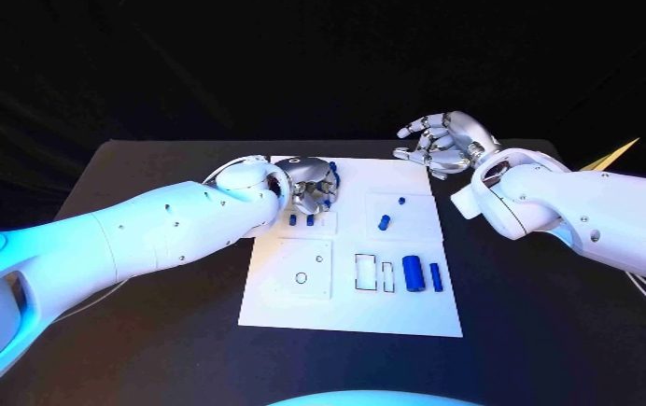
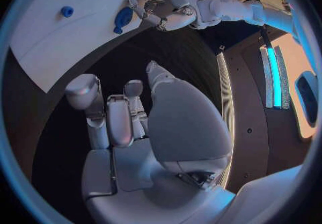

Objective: Assemble the parts on the task board

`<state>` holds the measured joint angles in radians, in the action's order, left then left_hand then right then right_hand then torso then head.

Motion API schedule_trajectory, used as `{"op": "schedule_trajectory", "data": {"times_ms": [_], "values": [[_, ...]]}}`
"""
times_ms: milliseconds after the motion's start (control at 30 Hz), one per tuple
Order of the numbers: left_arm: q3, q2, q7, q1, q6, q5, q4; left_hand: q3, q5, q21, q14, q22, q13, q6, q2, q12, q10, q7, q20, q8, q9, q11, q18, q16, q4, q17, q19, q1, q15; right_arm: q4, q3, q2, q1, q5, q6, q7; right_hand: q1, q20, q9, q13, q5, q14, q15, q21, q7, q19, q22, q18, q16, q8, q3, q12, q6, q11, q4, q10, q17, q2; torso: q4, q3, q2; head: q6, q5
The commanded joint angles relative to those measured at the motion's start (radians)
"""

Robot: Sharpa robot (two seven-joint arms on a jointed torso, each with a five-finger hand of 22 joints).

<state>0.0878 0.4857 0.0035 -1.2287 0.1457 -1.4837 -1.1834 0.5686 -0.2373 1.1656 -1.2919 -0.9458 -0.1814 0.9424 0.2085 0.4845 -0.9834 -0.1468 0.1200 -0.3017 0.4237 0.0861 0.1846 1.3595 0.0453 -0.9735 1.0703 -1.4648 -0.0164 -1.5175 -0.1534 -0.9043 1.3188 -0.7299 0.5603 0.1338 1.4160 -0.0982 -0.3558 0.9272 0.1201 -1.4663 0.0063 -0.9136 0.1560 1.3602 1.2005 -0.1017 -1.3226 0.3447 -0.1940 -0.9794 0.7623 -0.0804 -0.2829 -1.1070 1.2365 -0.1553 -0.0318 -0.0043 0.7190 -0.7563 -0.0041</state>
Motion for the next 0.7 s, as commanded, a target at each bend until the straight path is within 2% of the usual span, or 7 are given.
{"op": "schedule_trajectory", "data": {"times_ms": [33,300,567,700], "values": [[0.001,0.002,0.007,0.002,0.012,0.011,-0.004,0.039,0.006,0.022,-0.015,-0.021,0.012,0.013,-0.029,-0.007,-0.042,-0.005,0.004,0.018,-0.008,0.0,-0.039,0.025,-0.02,-0.019,0.025,0.006,0.0,0.0,0.0,0.002,-0.001,0.0,-0.002,0.003,-0.011,0.002,-0.008,-0.006,0.014,-0.008,-0.012,0.022,0.004,-0.009,-0.004,-0.022,0.012,0.022,-0.042,0.009,0.013,0.007,-0.003,0.034,-0.007,-0.001,0.0007,0.0,0.0,0.002,0.002],[-0.013,0.027,0.017,0.002,0.027,0.053,-0.034,0.034,0.006,0.024,-0.019,-0.022,0.015,0.022,-0.027,-0.029,-0.055,-0.005,0.005,0.023,-0.007,0.0,-0.039,0.027,-0.015,-0.017,0.026,0.024,-0.002,0.0,0.0,0.002,-0.001,0.0,-0.002,0.004,-0.011,0.002,-0.008,-0.006,0.014,-0.008,-0.012,0.022,0.004,-0.009,-0.004,-0.022,0.012,0.022,-0.042,0.009,0.013,0.007,-0.003,0.034,-0.007,-0.001,-0.0001,-0.0005,0.0,0.003,0.0],[-0.039,0.077,0.018,0.002,0.033,0.095,-0.082,0.033,0.006,0.024,-0.02,-0.024,0.016,0.022,-0.027,-0.031,-0.056,-0.005,0.005,0.024,-0.007,0.0,-0.04,0.028,-0.014,-0.019,0.027,0.025,-0.002,0.0,0.0,-0.001,-0.002,0.0,-0.001,0.004,-0.011,0.002,-0.008,-0.006,0.014,-0.008,-0.012,0.022,0.004,-0.009,-0.004,-0.022,0.012,0.022,-0.042,0.009,0.013,0.007,-0.003,0.034,-0.007,-0.001,-0.0027,-0.0005,-0.002,0.005,-0.001],[-0.047,0.104,0.013,0.002,0.022,0.108,-0.099,0.033,0.006,0.024,-0.021,-0.023,0.016,0.023,-0.026,-0.033,-0.058,-0.005,0.005,0.025,-0.007,0.0,-0.039,0.028,-0.014,-0.02,0.026,0.026,-0.002,0.0,0.0,-0.003,-0.002,0.0,0.0,0.004,-0.011,0.002,-0.008,-0.006,0.014,-0.008,-0.012,0.022,0.004,-0.009,-0.004,-0.022,0.012,0.022,-0.042,0.009,0.013,0.007,-0.003,0.034,-0.007,-0.001,-0.0029,-0.0008,-0.002,0.005,0.0]]}}
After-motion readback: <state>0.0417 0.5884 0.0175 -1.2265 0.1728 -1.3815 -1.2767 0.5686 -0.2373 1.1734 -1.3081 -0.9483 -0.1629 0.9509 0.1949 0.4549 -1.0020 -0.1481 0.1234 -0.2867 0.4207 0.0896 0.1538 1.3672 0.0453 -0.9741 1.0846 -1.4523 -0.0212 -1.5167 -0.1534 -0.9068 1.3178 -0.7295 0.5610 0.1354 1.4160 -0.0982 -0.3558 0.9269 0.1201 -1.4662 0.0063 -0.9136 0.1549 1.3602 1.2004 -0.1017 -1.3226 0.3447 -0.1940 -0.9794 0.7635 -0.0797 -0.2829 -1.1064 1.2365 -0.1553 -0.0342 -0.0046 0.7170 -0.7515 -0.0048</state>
